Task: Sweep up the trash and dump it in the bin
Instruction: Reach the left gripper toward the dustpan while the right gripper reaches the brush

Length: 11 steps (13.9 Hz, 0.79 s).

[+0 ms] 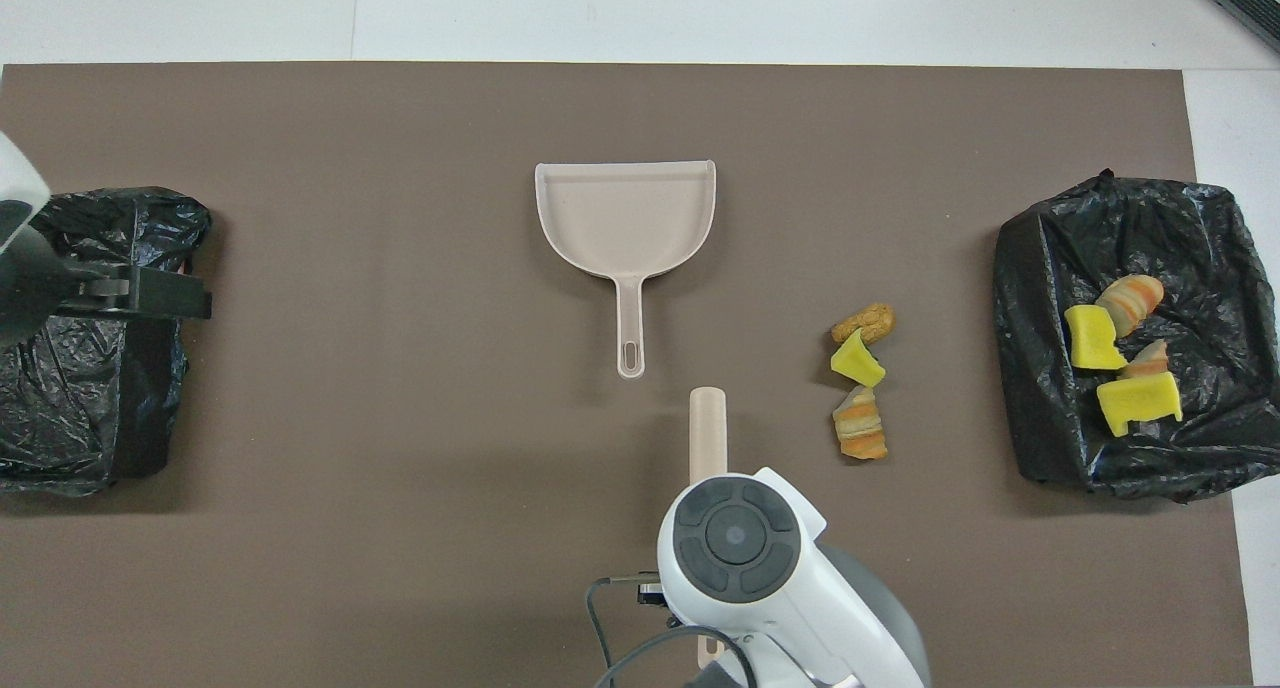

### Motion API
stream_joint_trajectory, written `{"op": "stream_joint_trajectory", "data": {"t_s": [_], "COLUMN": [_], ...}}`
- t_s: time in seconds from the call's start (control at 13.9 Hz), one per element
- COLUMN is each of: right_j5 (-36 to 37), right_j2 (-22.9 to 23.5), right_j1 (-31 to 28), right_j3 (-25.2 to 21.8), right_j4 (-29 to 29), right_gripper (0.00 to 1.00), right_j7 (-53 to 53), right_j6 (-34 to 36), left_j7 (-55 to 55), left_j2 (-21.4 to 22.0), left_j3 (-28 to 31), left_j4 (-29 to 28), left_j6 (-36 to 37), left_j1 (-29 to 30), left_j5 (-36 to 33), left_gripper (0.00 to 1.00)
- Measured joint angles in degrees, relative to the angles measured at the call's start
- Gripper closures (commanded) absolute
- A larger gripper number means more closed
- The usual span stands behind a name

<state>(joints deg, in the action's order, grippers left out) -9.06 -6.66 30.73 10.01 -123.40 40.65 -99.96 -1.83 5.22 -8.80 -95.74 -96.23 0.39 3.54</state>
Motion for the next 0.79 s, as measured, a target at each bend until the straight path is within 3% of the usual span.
{"op": "stream_joint_trajectory", "data": {"t_s": [0.29, 0.79], "right_j5": [6.3, 11.0], "right_j2": [0.1, 2.2], "right_j1": [-2.9, -18.4], "right_j3": [0.0, -0.2], "right_j4": [0.0, -2.3], "right_gripper": [1.00, 1.00], "right_j7": [6.6, 4.2], "right_j6": [2.1, -1.9], "left_j7": [-2.5, -14.0], "left_j2": [-4.7, -14.9], "left_j3": [-0.2, -0.3], "left_j4": [-0.1, 0.2], "left_j6": [-4.5, -11.6], "left_j1": [-8.7, -21.2], "left_j5": [0.0, -2.1], "left_gripper": [0.00, 0.00]}}
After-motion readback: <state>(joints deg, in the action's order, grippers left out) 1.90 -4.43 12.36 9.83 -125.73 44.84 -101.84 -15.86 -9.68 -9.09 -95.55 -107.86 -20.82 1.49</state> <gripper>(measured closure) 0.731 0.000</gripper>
